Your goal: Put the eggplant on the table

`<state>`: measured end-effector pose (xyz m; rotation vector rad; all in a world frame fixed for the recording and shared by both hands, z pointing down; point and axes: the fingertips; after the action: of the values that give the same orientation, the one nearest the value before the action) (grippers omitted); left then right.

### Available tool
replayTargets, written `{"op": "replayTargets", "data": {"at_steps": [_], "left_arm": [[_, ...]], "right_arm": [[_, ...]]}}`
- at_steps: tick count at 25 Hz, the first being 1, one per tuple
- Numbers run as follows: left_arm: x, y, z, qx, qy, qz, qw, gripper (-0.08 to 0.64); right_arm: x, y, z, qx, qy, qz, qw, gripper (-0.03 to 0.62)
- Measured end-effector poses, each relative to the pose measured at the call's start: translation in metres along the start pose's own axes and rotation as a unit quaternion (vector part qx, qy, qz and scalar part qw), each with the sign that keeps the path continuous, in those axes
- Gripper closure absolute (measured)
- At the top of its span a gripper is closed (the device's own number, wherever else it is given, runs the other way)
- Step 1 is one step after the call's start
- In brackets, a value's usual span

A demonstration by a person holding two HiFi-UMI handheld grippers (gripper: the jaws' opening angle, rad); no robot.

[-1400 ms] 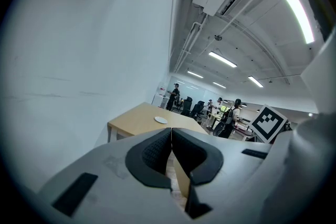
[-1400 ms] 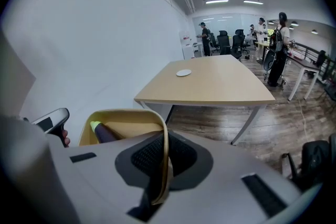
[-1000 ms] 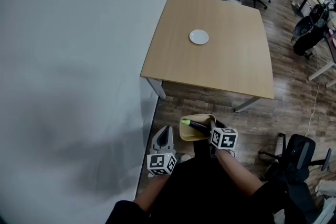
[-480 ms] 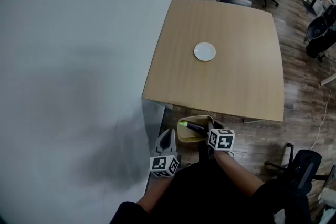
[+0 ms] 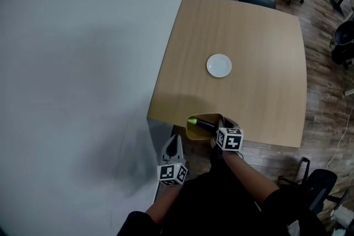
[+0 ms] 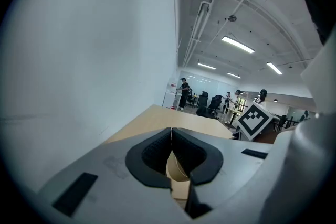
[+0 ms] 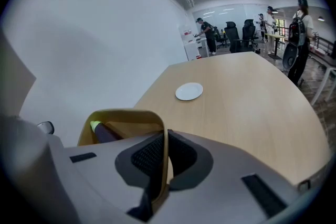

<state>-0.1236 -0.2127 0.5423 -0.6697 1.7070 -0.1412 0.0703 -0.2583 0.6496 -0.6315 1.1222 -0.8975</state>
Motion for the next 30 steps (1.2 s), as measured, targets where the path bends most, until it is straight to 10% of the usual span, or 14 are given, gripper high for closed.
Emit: {"op": "replayTargets", "data": {"at_steps": [30], "left_arm": [[0.030,-0.171,-0.037,0.050,0.040,-0.006,0.9979,0.545]], "right_arm": [[0.179,-0.199,0.016,-0.036,-0.036,-0.035,0.998,0.528]]}}
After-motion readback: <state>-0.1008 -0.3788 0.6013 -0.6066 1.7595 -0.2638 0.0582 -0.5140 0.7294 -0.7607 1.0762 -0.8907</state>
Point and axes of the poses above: the fingertips, and each gripper's own axes: y backward along the fingers, z to its right, x out of its top, and after that the axes turned 9 degrees about -z, right-handed
